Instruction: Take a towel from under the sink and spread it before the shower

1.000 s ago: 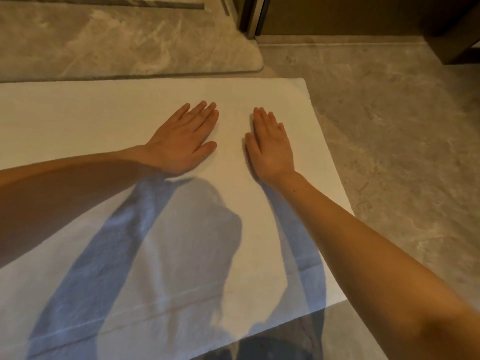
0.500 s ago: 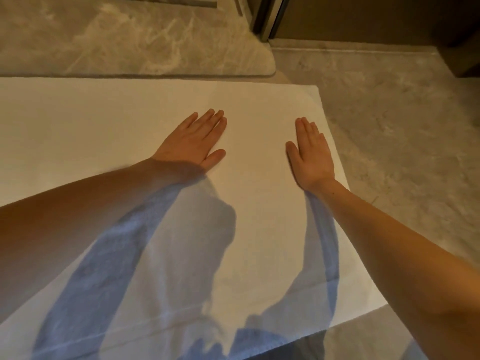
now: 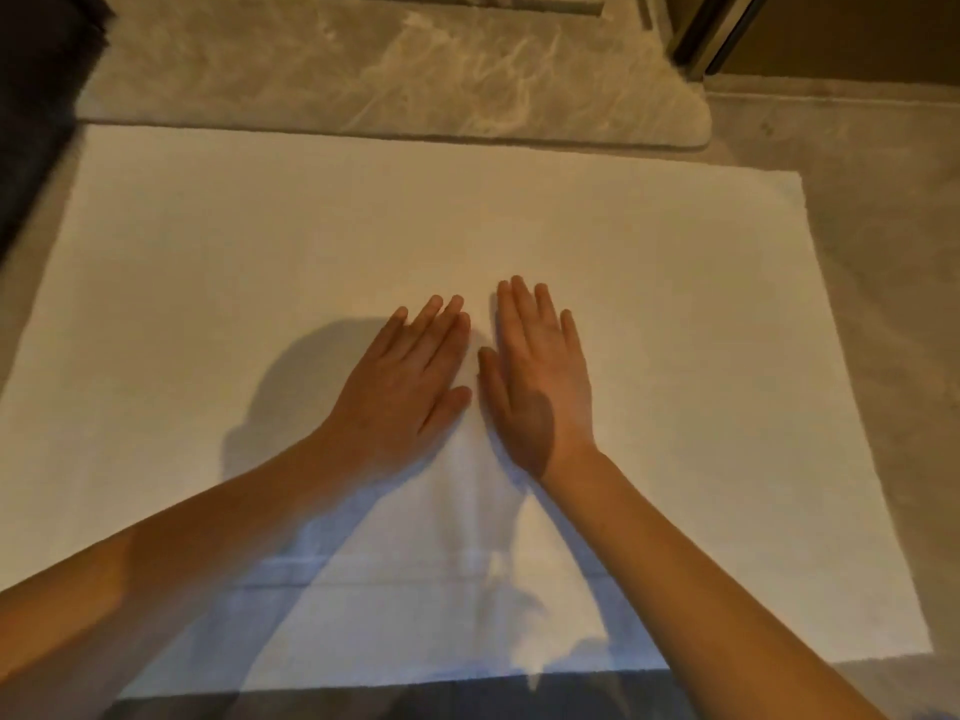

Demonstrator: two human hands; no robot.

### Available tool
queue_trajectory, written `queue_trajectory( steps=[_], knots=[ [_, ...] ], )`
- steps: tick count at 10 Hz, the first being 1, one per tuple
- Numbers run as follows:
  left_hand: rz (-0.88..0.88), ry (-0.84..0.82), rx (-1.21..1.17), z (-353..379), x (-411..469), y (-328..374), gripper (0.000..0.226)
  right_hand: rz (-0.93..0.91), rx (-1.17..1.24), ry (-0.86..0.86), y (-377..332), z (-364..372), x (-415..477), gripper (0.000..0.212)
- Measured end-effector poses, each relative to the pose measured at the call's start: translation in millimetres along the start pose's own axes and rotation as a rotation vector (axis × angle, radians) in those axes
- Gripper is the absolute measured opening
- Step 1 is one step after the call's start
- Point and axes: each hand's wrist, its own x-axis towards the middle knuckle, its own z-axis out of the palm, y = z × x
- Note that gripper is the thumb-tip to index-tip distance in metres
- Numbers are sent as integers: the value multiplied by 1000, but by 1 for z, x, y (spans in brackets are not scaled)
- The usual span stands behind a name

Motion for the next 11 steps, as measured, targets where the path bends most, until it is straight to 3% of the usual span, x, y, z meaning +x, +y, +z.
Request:
queue_trajectory(
  steps=[1,4,10,11],
  knots=[
    [-13,-24,-2,5,-18,-10,62,-17,-18,-42,-27,23,-4,55],
    [-115,3,17,10,-42,-34,68,29,-170,-110,22,12,-22,61],
    [-120,29,14,9,-54,-44,64,32,-123,-127,28,8,-22,67],
    [-115,-34,26,1,-56,-38,63,48,-111,-209,23,0,-21,66]
  ],
)
